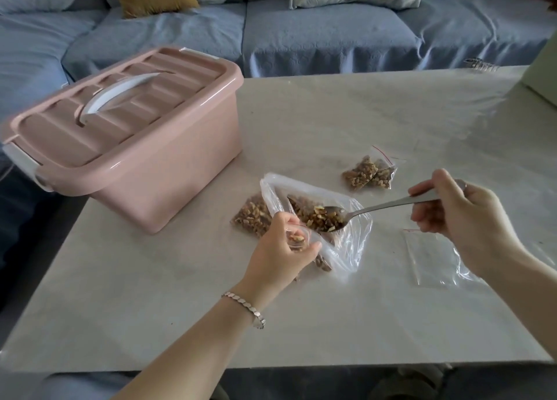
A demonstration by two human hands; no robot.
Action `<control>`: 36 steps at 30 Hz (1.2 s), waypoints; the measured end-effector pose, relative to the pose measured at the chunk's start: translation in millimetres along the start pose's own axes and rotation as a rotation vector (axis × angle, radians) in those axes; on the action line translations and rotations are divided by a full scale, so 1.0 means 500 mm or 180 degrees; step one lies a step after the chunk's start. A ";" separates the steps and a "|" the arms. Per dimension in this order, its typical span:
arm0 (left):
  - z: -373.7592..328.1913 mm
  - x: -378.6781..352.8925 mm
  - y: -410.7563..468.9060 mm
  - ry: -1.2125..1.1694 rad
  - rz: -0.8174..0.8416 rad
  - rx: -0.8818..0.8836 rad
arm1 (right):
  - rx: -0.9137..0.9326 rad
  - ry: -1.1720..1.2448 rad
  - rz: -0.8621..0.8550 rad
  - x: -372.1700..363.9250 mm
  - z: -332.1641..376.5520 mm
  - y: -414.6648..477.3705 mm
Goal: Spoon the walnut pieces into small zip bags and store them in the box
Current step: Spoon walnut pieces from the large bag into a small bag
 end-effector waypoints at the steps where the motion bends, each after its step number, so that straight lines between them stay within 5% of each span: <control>1: 0.001 -0.001 0.001 0.0004 0.0018 0.0009 | -0.0004 -0.0070 0.0068 -0.006 0.002 0.003; 7: 0.003 -0.009 0.006 0.0174 0.0014 -0.0076 | 0.0252 -0.0558 0.0353 -0.042 0.024 0.014; 17: 0.005 -0.008 0.003 0.0109 0.0003 -0.0211 | 0.1680 -0.2105 0.0775 -0.105 0.101 -0.044; 27: 0.003 -0.008 -0.007 0.0094 -0.0026 -0.0343 | 0.1579 -0.1912 0.0967 -0.104 0.048 -0.064; 32: 0.013 0.009 -0.020 -0.0077 -0.0359 -0.0428 | 0.1375 -0.0733 0.0040 -0.032 0.038 -0.056; 36: 0.004 0.032 -0.035 -0.0545 -0.0527 -0.0240 | 0.0583 -0.0052 -0.0369 -0.012 -0.049 -0.046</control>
Point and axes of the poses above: each hand's wrist, its own y-axis towards the middle knuckle, its own x-axis out of the back of the hand, z = x × y, the point moved 2 cm from there along y, towards the middle knuckle, and after that the axes turned 7 degrees about z, right-handed, at the moved point
